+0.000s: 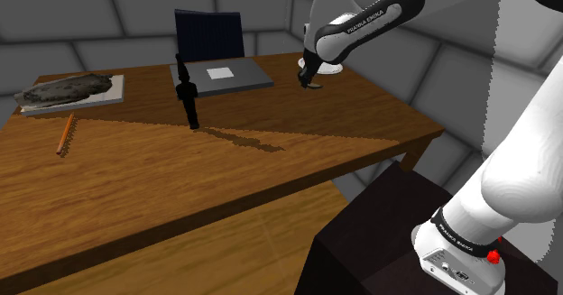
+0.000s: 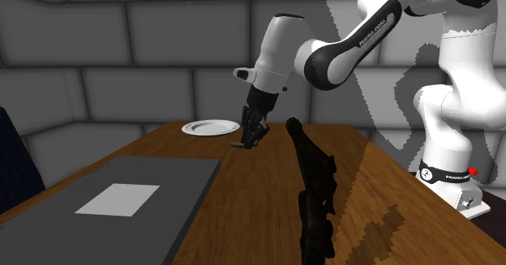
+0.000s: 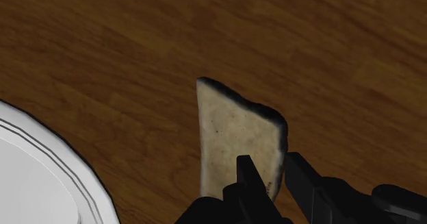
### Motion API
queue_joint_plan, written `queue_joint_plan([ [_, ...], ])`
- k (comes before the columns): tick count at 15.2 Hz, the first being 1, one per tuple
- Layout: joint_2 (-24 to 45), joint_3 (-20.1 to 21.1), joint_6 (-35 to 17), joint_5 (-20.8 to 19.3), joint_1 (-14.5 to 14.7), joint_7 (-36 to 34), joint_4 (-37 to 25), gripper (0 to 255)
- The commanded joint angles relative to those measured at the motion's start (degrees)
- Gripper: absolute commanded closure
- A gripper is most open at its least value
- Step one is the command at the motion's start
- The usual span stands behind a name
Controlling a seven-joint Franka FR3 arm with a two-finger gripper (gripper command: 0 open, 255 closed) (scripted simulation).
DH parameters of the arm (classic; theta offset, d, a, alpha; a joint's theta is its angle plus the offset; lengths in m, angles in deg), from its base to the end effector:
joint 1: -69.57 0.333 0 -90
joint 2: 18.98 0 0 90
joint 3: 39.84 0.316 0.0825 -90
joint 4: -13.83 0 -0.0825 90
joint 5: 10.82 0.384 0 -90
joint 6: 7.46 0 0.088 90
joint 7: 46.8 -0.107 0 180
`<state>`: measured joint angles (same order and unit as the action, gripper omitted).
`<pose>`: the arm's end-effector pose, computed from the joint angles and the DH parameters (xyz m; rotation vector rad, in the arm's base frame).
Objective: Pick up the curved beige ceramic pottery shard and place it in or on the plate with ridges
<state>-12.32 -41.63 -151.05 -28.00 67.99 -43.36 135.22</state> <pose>0.5842 -0.0319 0.3858 2.8726 0.3169 0.3725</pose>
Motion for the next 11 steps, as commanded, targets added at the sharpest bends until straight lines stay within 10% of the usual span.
queue_joint_plan([
  [1,0.1,-0.1,0.0,0.0,-0.1,0.0,0.1,255],
  [11,-1.8,0.1,3.5,1.1,-0.1,1.3,-1.5,255],
])
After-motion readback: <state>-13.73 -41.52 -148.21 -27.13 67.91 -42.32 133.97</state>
